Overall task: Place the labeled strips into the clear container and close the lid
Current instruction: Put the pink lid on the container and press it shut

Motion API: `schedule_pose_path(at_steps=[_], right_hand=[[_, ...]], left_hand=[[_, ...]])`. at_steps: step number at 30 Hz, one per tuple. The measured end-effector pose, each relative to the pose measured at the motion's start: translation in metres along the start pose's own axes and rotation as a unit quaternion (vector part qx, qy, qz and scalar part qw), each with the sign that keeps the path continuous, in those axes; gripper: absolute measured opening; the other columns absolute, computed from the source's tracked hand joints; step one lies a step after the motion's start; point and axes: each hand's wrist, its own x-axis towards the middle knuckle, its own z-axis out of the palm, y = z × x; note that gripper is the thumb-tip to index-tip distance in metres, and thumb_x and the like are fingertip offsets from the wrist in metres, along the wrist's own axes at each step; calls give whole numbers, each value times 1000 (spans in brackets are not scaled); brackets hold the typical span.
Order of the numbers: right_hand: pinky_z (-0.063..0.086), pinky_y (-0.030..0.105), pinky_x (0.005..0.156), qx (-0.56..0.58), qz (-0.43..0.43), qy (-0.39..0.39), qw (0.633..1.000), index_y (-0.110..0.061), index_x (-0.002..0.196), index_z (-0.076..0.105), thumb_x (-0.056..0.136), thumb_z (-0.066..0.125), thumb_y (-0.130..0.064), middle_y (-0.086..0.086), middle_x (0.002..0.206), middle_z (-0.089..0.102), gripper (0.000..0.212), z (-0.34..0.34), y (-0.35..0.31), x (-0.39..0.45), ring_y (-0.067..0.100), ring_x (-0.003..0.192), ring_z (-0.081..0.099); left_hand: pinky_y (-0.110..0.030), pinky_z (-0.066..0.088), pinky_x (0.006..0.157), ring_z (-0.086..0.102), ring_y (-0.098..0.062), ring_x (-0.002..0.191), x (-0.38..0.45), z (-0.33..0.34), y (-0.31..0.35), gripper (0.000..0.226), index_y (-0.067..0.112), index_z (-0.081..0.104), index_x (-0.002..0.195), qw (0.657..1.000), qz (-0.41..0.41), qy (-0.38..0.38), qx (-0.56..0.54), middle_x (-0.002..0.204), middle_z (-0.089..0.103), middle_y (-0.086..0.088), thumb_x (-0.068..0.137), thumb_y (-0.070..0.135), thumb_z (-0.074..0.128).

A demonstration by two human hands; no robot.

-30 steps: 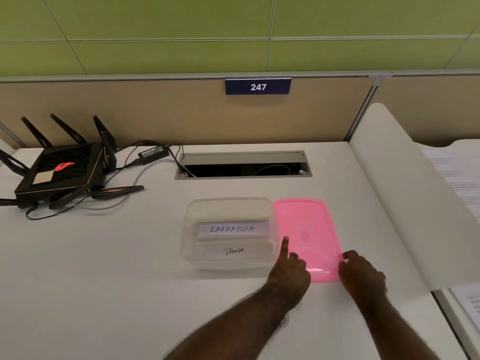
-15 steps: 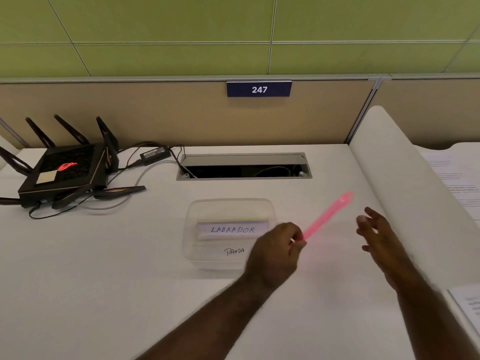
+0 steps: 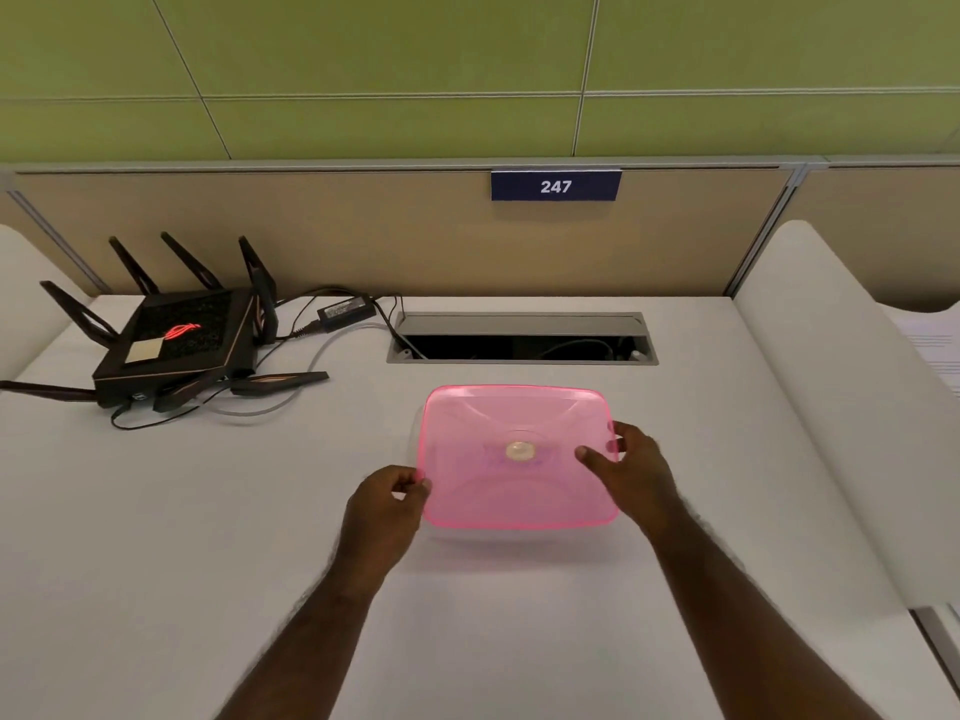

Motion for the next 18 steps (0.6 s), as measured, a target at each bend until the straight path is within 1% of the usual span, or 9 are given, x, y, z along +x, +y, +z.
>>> schedule_pose_path(at_steps=[1,3,5,8,11,13,15,16,18], right_hand=[[47,31,81,-10,5,-7,1000,-10,130,53,76,76,-39,13,118,61,66,5,-3,0,24,96,60],[52,41,88,-14,20,-18,1000,-11,129,54,76,75,-41,15,121,59,65,13,-7,-1,29,101,61],[51,48,92,-20,29,-23,999,-11,131,52,77,74,-44,15,124,56,67,19,-11,-2,33,106,59],[49,51,95,-32,35,-21,999,-11,133,49,79,72,-45,16,128,51,68,23,-13,-3,35,110,57],[52,50,93,-20,39,-25,999,-10,135,47,80,71,-43,17,132,52,68,25,-14,-2,35,111,58],[53,48,92,-17,41,-30,999,-11,136,45,81,70,-43,16,133,52,68,25,-15,-2,34,111,58],[53,47,91,-15,43,-36,998,-13,138,43,81,70,-44,16,135,52,70,24,-16,-1,34,112,59],[53,47,91,-14,43,-41,998,-14,139,42,81,70,-45,16,135,53,72,24,-16,0,35,113,59],[52,46,92,-18,47,-51,997,-15,141,40,80,70,-47,17,136,53,75,24,-15,2,35,114,59]], left_hand=[[-48,56,81,69,-31,80,2,-3,-4,10,16,70,92,1000,-2,5,19,90,70,-4,86,22,65],[-47,56,81,68,-31,80,6,-7,-8,9,18,70,89,999,-5,16,41,86,71,-2,86,22,63],[-45,56,80,68,-30,79,11,-8,-10,8,19,69,86,998,-12,25,53,84,72,-1,85,22,62],[-43,55,82,68,-31,83,18,-6,-13,13,15,70,91,998,-28,17,58,88,73,-5,86,22,61],[-43,54,83,68,-34,86,23,-5,-15,16,13,70,95,997,-34,7,62,90,74,-10,87,21,60],[-44,55,84,68,-35,87,28,-4,-16,21,12,68,105,998,-36,5,57,92,73,-11,87,21,60],[-46,55,86,67,-35,89,32,-3,-16,30,15,61,118,998,-35,-1,50,96,70,-10,89,20,59],[-45,54,86,66,-33,91,33,-1,-16,35,18,57,125,998,-31,-4,45,101,67,-9,90,19,58],[-38,52,86,60,-26,97,36,2,-13,45,24,48,136,999,-19,-16,43,114,62,-7,92,16,52]])
